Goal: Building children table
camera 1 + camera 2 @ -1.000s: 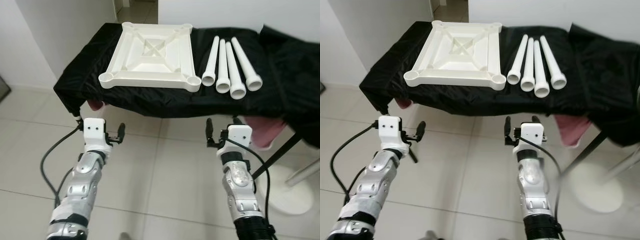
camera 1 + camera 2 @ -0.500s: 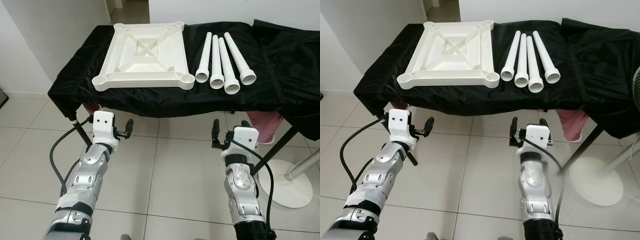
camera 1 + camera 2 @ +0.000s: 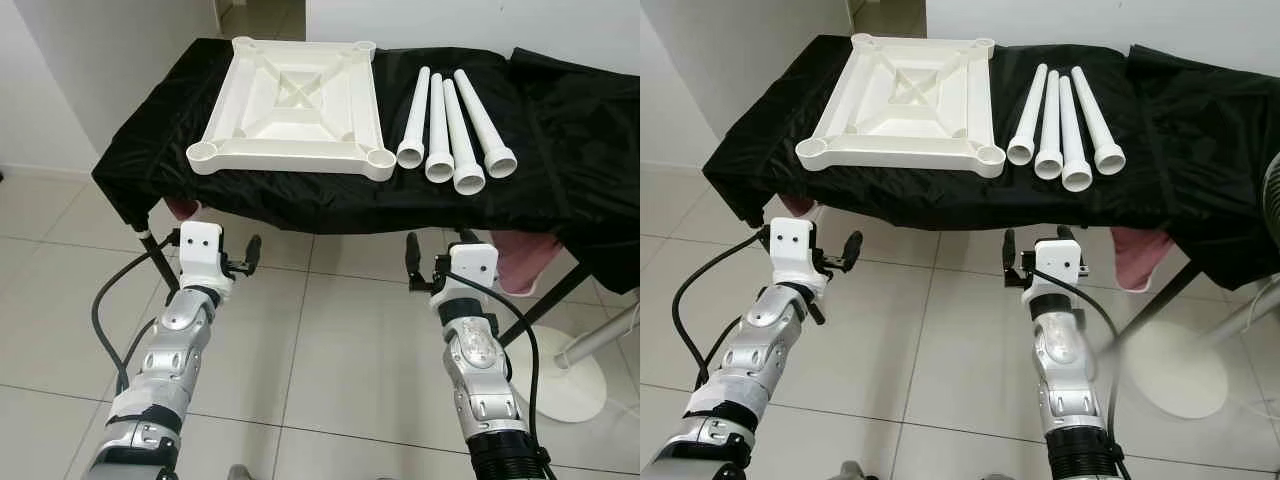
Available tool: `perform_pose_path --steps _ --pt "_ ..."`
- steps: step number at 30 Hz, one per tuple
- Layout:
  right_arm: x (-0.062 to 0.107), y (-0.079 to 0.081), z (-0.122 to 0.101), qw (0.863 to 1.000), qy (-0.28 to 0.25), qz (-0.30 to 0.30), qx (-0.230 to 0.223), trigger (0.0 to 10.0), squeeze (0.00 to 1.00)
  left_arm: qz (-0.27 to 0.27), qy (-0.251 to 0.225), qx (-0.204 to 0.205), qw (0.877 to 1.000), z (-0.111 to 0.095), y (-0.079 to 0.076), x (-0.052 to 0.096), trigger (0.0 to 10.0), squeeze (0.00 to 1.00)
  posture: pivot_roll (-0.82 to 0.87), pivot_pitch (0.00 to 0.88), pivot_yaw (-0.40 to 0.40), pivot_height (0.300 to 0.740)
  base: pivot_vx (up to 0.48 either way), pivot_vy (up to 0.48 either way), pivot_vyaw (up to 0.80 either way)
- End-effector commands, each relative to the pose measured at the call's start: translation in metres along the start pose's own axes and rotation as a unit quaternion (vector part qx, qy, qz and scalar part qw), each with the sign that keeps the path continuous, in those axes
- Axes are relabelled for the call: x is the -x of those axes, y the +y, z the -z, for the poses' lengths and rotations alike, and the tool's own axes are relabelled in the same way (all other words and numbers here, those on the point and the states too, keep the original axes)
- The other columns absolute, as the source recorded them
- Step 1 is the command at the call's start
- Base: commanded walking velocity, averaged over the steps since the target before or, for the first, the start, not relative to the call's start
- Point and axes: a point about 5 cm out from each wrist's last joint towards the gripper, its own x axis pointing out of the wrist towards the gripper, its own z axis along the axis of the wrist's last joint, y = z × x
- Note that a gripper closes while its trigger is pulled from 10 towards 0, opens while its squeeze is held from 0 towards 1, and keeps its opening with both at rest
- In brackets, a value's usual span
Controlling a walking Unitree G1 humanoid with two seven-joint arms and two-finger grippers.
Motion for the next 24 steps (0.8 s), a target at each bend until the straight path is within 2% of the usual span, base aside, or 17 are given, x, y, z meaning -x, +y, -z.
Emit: perform_pose_path --steps 1,4,9,11,14,19,24 --pt "0.002 0.001 0.003 1.000 0.012 -0.008 -0.007 10.0 0.00 0.019 0.010 0.004 1.000 0.006 -0.004 0.007 10.0 0.00 0.00 0.102 -0.012 0.740 0.000 0.000 0.00" --pt "0.001 0.001 0.003 1.000 0.014 -0.011 -0.009 10.0 0.00 0.049 -0.002 0.021 0.999 0.003 -0.010 0.010 10.0 0.00 0.02 0.105 -0.023 0.740 0.000 0.000 0.00" --pt "-0.001 0.003 0.002 1.000 0.012 -0.017 -0.011 10.0 0.00 0.034 -0.019 0.027 0.999 -0.005 -0.008 0.007 10.0 0.00 0.03 0.099 -0.042 0.740 0.000 0.000 0.00" --pt "-0.004 0.007 -0.002 1.000 0.005 -0.027 -0.006 10.0 0.00 0.020 -0.036 0.022 0.999 -0.015 -0.004 0.005 10.0 0.00 0.04 0.087 -0.055 0.740 0.000 0.000 0.00" --pt "-0.004 0.009 -0.007 0.999 -0.001 -0.031 -0.006 10.0 0.00 0.031 -0.053 0.038 0.997 -0.022 -0.002 0.008 10.0 0.00 0.04 0.086 -0.055 0.740 0.000 0.000 0.00" --pt "-0.001 0.011 -0.005 0.999 -0.002 -0.035 -0.004 10.0 0.00 0.033 -0.049 0.030 0.998 -0.019 -0.003 0.017 10.0 0.00 0.03 0.077 -0.041 0.740 0.000 0.000 0.00" --pt "-0.002 0.009 -0.014 0.999 -0.025 -0.035 -0.008 10.0 0.00 0.016 -0.049 -0.004 0.999 -0.017 -0.004 0.021 10.0 0.00 0.04 0.071 -0.036 0.740 0.000 0.000 0.00"
